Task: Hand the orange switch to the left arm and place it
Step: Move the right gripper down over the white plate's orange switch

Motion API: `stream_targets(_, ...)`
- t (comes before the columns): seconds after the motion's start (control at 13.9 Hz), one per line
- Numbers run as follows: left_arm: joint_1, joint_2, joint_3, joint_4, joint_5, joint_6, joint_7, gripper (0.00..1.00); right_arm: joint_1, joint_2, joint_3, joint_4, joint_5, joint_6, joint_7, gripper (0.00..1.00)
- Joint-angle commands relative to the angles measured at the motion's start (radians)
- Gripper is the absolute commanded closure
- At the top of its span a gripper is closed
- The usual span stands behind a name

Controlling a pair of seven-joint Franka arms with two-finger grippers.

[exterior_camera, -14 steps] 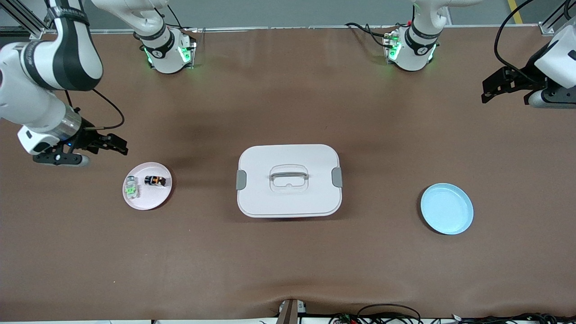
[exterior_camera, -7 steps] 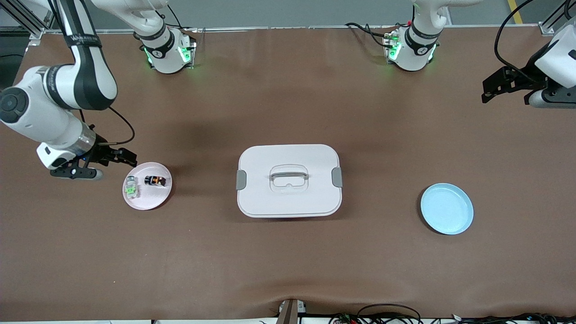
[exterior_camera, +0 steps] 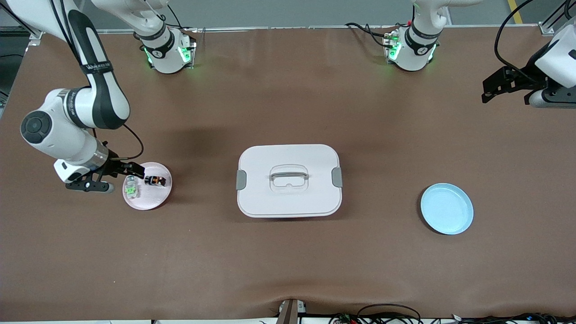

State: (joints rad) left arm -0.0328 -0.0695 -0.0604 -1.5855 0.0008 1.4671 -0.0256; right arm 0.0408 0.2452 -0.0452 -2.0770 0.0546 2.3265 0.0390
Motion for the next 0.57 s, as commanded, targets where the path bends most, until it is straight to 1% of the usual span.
stream_targets(0.0,-0.003,0.004,0.001,0.015,0.001,-0.005,0.009,0.00,0.004,0.068,-0.001,0.026,0.008,0.046,0.013,0.00)
stream_targets(0.14,-0.003,0.004,0.001,0.015,0.001,-0.005,0.009,0.00,0.008,0.104,0.001,0.026,0.017,0.069,0.013,0.00)
stream_targets(0.29,-0.003,0.002,-0.001,0.015,0.001,-0.005,0.009,0.00,0.017,0.135,-0.001,0.026,0.065,0.083,0.009,0.00)
stream_targets(0.5,-0.004,-0.001,-0.001,0.013,0.001,-0.005,0.009,0.00,0.027,0.163,-0.001,0.026,0.065,0.111,0.004,0.00)
